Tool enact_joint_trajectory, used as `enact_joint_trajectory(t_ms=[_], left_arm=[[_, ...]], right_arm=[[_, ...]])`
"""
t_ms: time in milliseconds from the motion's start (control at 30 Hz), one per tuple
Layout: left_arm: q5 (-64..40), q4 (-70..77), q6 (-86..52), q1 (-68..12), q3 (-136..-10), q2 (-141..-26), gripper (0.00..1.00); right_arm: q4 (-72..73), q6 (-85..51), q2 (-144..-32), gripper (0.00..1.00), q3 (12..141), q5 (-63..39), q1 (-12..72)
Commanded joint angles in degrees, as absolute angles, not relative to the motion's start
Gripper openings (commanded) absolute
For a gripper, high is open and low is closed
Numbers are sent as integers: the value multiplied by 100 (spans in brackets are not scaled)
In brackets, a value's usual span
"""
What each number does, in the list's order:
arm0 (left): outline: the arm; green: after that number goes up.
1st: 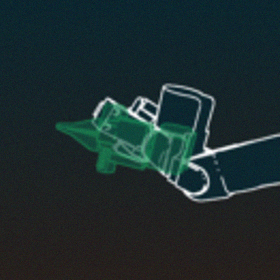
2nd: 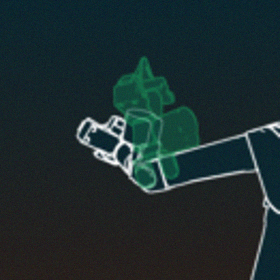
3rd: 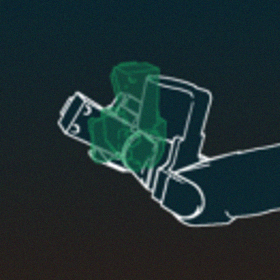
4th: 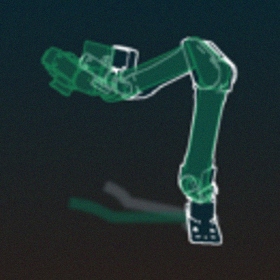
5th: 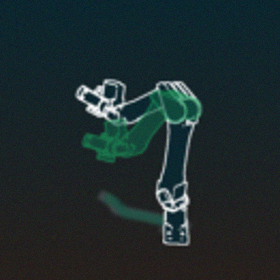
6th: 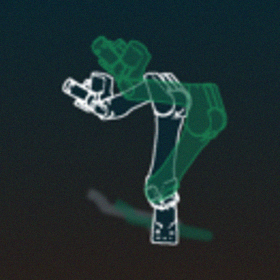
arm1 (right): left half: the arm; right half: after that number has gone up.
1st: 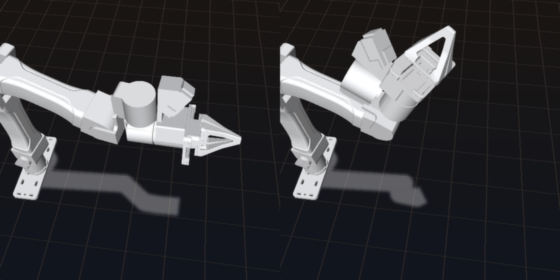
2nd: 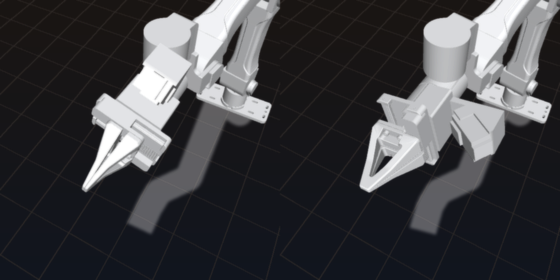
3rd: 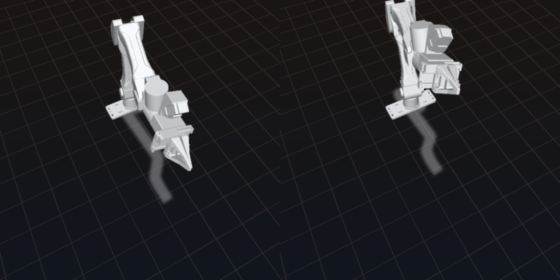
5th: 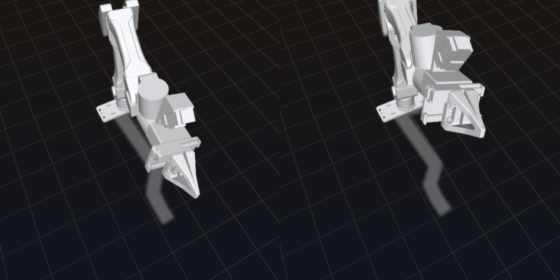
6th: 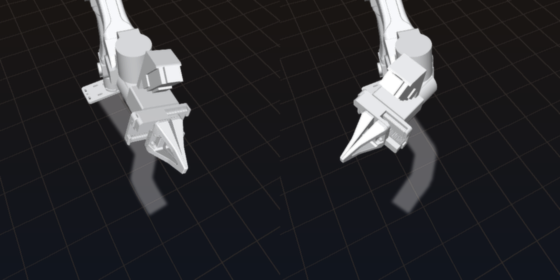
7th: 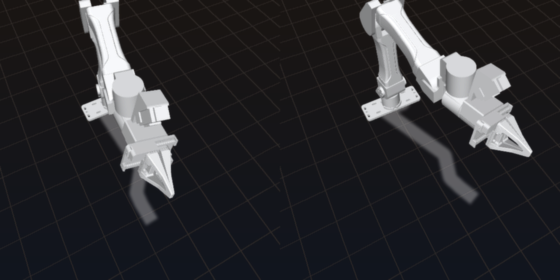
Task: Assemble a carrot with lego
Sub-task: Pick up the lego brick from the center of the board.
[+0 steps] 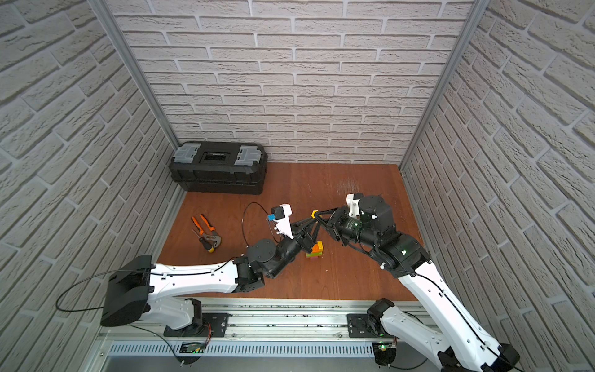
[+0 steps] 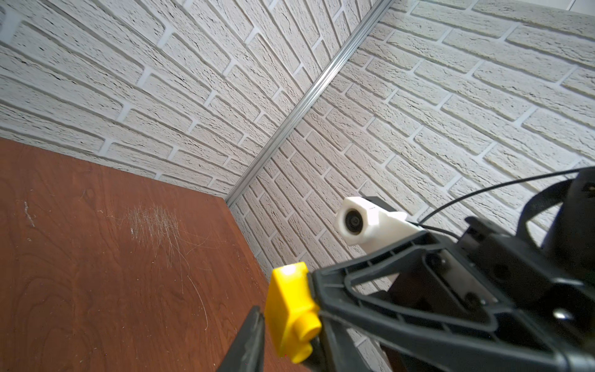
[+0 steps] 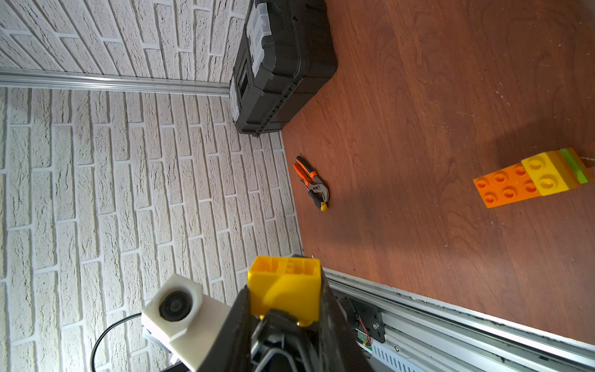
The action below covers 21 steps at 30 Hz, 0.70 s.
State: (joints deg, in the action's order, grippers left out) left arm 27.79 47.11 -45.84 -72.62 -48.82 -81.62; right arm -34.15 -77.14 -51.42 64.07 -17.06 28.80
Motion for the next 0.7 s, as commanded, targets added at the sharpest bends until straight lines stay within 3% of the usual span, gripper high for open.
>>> enact_joint_trajectory(t_ms=[0,267,667], left_arm=[[2834,5001,-4519,-7225,-4984,-8156,27],[2841,4930,-4493,-7198,-5075,-8177,23],[2717,4683,-4557,-7128,-5238,-8274,0]], right_arm=[[-3270,-7600,-5076,2,6346,-1779,2927],[-3287,-7594,-5060,2,6368,-1828,2936],[-3349,-7527,-5037,2,6328,-1944,2944]])
